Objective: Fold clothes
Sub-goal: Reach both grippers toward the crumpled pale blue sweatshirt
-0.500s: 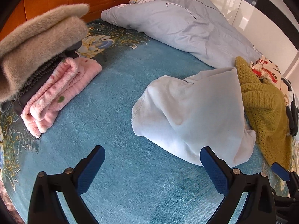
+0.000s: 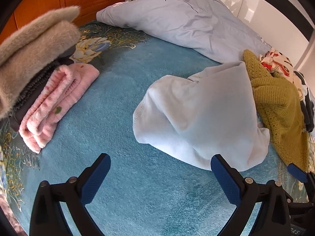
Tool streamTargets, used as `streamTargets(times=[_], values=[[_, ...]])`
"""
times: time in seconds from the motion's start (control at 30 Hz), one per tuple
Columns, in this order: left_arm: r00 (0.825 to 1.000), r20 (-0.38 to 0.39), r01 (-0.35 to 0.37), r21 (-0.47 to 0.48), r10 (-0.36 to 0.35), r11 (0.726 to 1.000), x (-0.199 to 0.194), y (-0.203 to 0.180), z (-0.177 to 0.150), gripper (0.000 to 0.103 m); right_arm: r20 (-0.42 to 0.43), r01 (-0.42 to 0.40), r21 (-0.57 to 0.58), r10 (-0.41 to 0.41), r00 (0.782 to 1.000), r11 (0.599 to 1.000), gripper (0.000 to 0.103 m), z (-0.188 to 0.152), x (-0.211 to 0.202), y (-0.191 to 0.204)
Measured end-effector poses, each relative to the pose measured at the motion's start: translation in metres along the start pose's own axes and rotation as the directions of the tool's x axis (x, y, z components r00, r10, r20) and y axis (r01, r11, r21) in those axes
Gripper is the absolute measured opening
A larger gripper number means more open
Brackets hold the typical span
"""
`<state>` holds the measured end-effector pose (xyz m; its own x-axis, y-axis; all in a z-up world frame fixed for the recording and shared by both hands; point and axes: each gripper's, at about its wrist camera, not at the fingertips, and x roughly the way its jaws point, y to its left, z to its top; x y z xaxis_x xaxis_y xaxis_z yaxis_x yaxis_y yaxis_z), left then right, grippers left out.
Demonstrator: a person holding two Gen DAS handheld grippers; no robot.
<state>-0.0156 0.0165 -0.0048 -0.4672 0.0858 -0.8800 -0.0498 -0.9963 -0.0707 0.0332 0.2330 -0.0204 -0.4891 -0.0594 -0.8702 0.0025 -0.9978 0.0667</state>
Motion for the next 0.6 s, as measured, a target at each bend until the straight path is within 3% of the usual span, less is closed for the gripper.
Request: streamTargets(times=[0.07, 0.13, 0.17, 0.2, 0.23, 0.4, 0.5, 0.6], values=[[0.999, 0.023, -0.028, 0.062, 0.027, 0.998, -0.002, -0.009, 0.006, 0.097, 0.002, 0.015, -0.007, -0.015, 1.0, 1.0, 0.094, -0.004, -0.003, -0.007], [0.997, 0.055, -0.056, 0.122, 0.05, 0.991, -0.004, -0.02, 0.012, 0.081, 0.0, 0.022, -0.002, -0.022, 1.0, 1.0, 0.094, -0.008, -0.004, -0.015], [0.996, 0.068, -0.061, 0.147, 0.052, 0.987, -0.003, -0.026, 0.015, 0.058, -0.004, 0.024, 0.002, -0.024, 1.0, 1.0, 0.094, -0.01, -0.004, -0.019], [0.997, 0.063, -0.065, 0.169, 0.055, 0.983, -0.002, -0.032, 0.017, 0.02, -0.011, 0.027, 0.006, -0.027, 1.0, 1.0, 0.094, -0.012, -0.005, -0.022], [0.997, 0.043, -0.072, 0.189, 0.065, 0.979, 0.0, -0.038, 0.019, 0.007, -0.02, 0.03, 0.01, -0.03, 0.999, 0.999, 0.094, -0.014, -0.005, -0.026], [0.997, 0.064, -0.045, 0.218, 0.032, 0.975, -0.03, -0.058, 0.022, 0.005, -0.044, 0.031, 0.047, -0.029, 0.999, 0.998, 0.094, -0.023, -0.015, -0.042], [0.99, 0.139, -0.024, 0.224, -0.007, 0.974, -0.074, -0.073, 0.04, 0.004, -0.032, 0.041, 0.058, -0.039, 0.999, 0.997, 0.094, -0.026, -0.031, -0.052], [0.971, 0.235, -0.024, 0.241, -0.035, 0.97, -0.126, -0.101, 0.076, 0.004, -0.009, 0.048, 0.089, -0.047, 0.999, 0.995, 0.094, -0.029, -0.052, -0.064]])
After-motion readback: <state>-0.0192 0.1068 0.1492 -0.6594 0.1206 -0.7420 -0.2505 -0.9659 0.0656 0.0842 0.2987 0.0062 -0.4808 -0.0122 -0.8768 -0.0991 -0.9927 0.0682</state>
